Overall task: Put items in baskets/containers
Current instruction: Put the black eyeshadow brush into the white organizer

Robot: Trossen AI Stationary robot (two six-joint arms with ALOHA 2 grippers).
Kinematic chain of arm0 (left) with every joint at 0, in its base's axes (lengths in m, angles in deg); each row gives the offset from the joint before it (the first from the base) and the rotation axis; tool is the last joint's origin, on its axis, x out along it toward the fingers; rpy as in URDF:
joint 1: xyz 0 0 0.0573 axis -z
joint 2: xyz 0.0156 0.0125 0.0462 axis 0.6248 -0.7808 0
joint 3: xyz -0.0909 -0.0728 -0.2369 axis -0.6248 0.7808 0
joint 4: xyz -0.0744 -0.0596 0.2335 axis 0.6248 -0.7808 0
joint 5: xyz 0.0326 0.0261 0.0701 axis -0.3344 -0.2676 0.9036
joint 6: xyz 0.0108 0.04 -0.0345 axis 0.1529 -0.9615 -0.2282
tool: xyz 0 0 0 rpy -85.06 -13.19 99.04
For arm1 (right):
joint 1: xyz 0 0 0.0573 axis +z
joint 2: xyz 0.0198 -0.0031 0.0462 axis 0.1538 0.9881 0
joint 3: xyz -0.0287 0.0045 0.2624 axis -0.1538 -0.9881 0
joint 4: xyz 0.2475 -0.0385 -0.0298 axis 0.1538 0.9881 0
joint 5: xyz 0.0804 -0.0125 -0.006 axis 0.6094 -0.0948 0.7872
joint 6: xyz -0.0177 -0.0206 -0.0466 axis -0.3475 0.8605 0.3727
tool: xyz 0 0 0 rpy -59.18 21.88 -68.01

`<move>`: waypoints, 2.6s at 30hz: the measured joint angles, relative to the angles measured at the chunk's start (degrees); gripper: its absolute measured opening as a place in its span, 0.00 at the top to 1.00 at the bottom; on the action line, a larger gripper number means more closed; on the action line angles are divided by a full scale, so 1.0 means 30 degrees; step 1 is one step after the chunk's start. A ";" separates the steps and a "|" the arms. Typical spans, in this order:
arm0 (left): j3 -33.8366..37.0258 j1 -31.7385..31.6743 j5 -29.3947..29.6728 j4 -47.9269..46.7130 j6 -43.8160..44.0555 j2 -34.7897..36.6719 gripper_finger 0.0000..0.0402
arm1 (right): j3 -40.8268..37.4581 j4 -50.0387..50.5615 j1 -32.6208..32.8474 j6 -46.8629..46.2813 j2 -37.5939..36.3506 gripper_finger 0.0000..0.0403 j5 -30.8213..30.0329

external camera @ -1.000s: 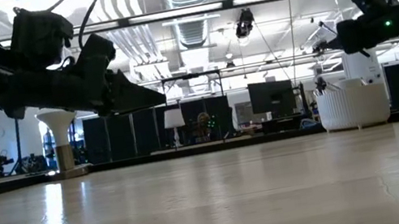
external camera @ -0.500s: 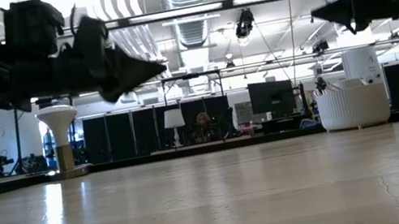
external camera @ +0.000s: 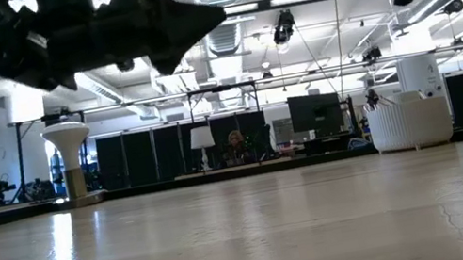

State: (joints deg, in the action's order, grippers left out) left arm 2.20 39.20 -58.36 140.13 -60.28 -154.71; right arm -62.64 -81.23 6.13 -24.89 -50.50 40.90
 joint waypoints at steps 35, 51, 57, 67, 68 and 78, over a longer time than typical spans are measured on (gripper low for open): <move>-0.1223 0.1007 0.1564 0.1645 -0.1001 0.0029 0.90 | 1.0806 -0.2008 0.3028 0.1368 2.0065 0.98 -0.0071; -0.2085 0.1007 0.1905 -0.0381 0.0136 0.0131 0.85 | 1.1621 -0.0413 0.3028 0.1067 2.0225 0.98 -0.0071; -0.3470 0.1029 0.1876 -0.2084 -0.0297 0.0131 0.77 | 1.1621 -0.0398 0.3028 0.1220 2.0225 0.98 -0.0044; -0.3788 0.1050 0.0970 -0.2430 -0.1617 0.0131 0.81 | 1.1621 -0.0372 0.3042 0.1224 2.0225 0.98 0.0119; -0.3788 0.1043 0.0980 -0.2513 -0.1710 0.0131 0.85 | 1.1621 -0.0366 0.3042 0.1227 2.0225 0.98 0.0143; -0.3781 0.1050 0.1003 -0.3469 -0.2463 0.0492 0.97 | 1.1622 0.0106 0.3042 0.1804 2.0225 0.98 0.0170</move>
State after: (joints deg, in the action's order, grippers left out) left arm -9.14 42.35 -55.35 129.72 -67.67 -153.24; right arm -27.77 -80.91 15.26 -19.48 10.18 41.41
